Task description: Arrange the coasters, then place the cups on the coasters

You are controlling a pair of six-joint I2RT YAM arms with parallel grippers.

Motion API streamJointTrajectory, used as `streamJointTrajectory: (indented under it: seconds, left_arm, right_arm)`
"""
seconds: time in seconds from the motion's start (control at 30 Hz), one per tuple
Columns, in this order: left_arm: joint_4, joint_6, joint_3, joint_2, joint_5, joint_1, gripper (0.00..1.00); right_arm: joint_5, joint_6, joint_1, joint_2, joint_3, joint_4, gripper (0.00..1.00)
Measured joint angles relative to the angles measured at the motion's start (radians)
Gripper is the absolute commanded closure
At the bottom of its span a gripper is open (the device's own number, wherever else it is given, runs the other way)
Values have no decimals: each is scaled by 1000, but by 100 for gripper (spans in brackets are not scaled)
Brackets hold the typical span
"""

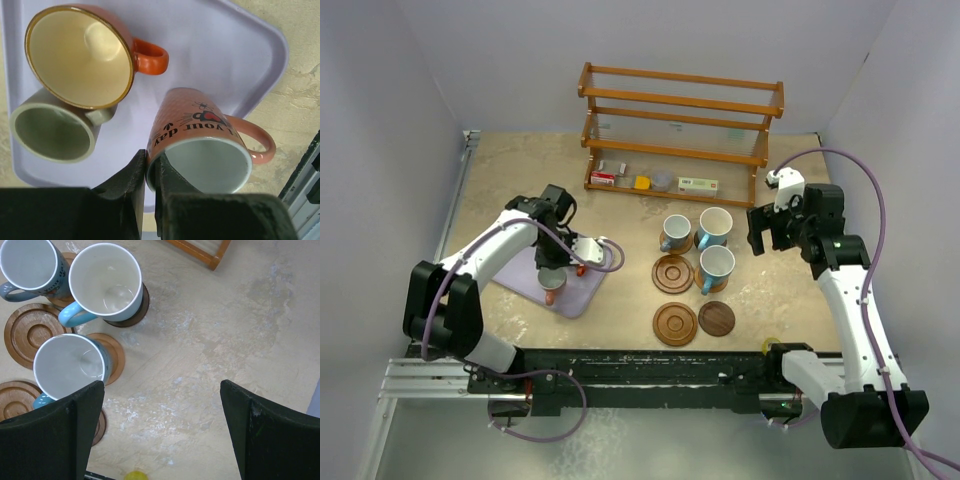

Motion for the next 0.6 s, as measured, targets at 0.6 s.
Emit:
streamJointTrajectory:
  seconds: [0.6]
  left_arm:
    - [-9, -67, 37, -37, 22, 6, 57]
  right_arm:
    - [0, -5, 0, 5, -5, 0, 0]
